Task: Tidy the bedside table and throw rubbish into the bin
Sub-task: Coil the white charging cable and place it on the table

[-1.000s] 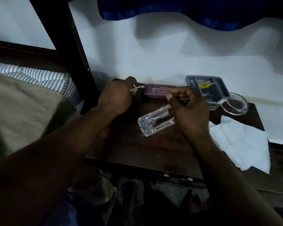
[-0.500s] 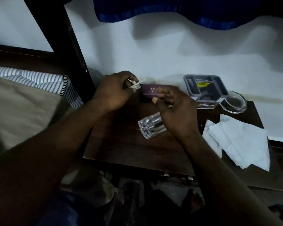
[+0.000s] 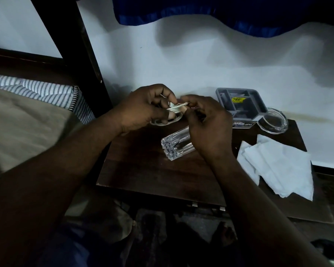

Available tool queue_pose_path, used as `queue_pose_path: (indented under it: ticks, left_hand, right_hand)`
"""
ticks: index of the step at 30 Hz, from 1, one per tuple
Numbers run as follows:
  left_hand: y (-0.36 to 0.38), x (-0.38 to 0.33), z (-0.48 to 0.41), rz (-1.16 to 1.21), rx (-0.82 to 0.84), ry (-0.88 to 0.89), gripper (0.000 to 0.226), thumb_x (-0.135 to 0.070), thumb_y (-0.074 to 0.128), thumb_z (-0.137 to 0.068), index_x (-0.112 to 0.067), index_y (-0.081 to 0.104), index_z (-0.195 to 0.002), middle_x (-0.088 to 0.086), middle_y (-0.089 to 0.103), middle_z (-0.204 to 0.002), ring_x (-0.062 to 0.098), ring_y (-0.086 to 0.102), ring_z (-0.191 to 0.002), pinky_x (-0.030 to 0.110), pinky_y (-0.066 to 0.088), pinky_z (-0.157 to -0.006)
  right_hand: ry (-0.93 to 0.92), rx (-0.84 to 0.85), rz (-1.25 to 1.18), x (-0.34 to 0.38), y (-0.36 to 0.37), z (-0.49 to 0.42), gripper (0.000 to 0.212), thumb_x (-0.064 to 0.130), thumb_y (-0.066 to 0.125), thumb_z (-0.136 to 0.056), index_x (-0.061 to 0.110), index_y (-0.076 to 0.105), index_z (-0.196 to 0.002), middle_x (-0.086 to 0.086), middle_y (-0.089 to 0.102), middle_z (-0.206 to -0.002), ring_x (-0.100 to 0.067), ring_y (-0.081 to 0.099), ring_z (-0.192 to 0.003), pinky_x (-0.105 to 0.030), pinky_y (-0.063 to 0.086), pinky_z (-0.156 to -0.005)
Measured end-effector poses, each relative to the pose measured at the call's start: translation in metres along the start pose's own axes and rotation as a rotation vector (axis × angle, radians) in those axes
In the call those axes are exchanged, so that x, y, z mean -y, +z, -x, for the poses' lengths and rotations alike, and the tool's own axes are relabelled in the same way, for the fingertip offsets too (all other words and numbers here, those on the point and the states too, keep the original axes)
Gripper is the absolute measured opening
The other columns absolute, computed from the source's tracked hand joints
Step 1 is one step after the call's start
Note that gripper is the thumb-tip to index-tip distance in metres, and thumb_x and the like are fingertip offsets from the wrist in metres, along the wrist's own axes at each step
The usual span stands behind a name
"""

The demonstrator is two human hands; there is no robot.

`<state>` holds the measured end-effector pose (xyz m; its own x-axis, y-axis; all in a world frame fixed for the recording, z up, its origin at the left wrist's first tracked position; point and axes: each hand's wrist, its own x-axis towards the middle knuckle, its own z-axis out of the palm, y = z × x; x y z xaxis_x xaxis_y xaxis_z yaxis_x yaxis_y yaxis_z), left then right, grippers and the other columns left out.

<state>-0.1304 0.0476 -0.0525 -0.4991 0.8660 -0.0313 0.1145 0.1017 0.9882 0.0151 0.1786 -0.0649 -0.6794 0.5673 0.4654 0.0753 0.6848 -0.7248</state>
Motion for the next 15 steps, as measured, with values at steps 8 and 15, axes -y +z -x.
queue_pose_path:
  ticks: [8, 15]
  left_hand:
    - [0.0012, -0.0034, 0.0, 0.282, -0.03, -0.05, 0.026, -0.006, 0.077, -0.071, -0.006, 0.065, -0.094, 0.003, 0.071, -0.079, 0.016, 0.065, -0.071, 0.022, 0.055, -0.062]
    - [0.0045, -0.0023, -0.0008, 0.409, -0.037, -0.058, 0.019, -0.004, 0.073, -0.076, -0.005, 0.067, -0.094, 0.011, 0.072, -0.085, 0.016, 0.068, -0.073, 0.02, 0.054, -0.061]
  right_hand:
    - [0.199, -0.115, -0.26, 0.0056, -0.0047, -0.0036, 0.018, 0.016, 0.073, -0.092, 0.021, 0.079, -0.109, 0.007, 0.078, -0.103, -0.009, 0.075, -0.095, -0.038, 0.061, -0.088]
    - [0.362, 0.017, -0.404, 0.0016, -0.0008, -0.0037, 0.026, 0.025, 0.073, -0.09, 0.028, 0.076, -0.116, 0.004, 0.078, -0.106, -0.015, 0.074, -0.104, -0.05, 0.06, -0.094]
